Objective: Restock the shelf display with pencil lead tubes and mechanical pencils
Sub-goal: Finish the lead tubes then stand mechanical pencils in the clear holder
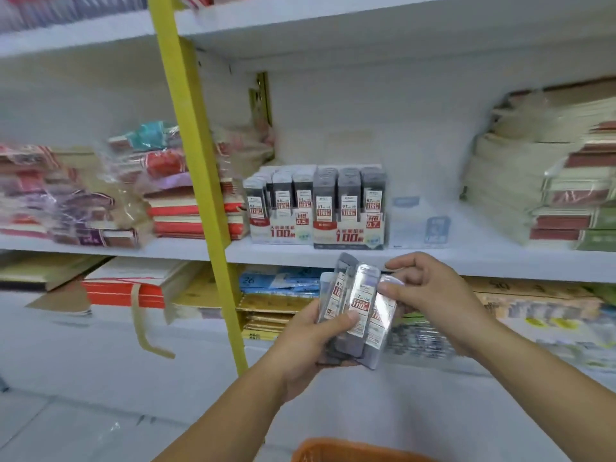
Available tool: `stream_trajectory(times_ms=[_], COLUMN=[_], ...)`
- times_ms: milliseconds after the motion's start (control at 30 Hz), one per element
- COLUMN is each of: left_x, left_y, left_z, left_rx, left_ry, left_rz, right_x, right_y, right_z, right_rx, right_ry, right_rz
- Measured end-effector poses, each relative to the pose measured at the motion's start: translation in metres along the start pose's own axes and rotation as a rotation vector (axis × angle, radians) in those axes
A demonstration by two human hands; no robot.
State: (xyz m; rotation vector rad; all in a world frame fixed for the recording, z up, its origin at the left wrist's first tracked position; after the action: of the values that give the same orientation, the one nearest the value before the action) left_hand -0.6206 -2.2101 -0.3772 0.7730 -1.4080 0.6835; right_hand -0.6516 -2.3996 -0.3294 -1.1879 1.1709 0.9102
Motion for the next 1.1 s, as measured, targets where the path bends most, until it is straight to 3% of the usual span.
stream_trajectory(times_ms=[267, 500, 733, 900, 1000, 1100], left_x=[0.01, 0.015, 0.03, 0.032, 0.031, 0.034], left_y=[-0.007, -0.009, -0.014, -0.018, -0.022, -0.024], left_z=[0.0, -0.003, -0.024, -0.04, -0.045, -0.047], left_rx=[0.144, 0.193, 0.213, 0.258, 0.262, 0.262], left_ry=[0.104, 0.162, 0.303, 0.299, 0.282, 0.271], left_rz=[0.113, 0.133, 0.259, 0.314, 0.33, 0.331], right_x=[-0.018, -0.022, -0.095, -0.133, -0.132, -0.127], right_y=[-0.003, -0.002, -0.023, -0.05, -0.063, -0.077], right_z=[-0.002, 0.003, 0.007, 0.021, 0.029, 0.027], right_rx=[0.07, -0.018, 0.13, 0.105, 0.081, 0.101], right_ry=[-0.081, -0.12, -0.02, 0.27, 0.477, 0.53], right_rz=[-0.06, -0.073, -0.552, -0.717, -0.721, -0.68])
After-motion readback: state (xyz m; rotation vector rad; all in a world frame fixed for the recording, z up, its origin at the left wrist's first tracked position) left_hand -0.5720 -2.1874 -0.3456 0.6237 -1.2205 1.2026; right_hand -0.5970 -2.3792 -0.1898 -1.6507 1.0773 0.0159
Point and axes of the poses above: each hand's wrist, its own y-axis away from the middle knuckle, its own z-axis out of the palm, x = y × z, the point moved 3 cm from there along -y, towards the middle knuckle, and after that the axes turned 8 degrees about -y, right-handed, at the moved point
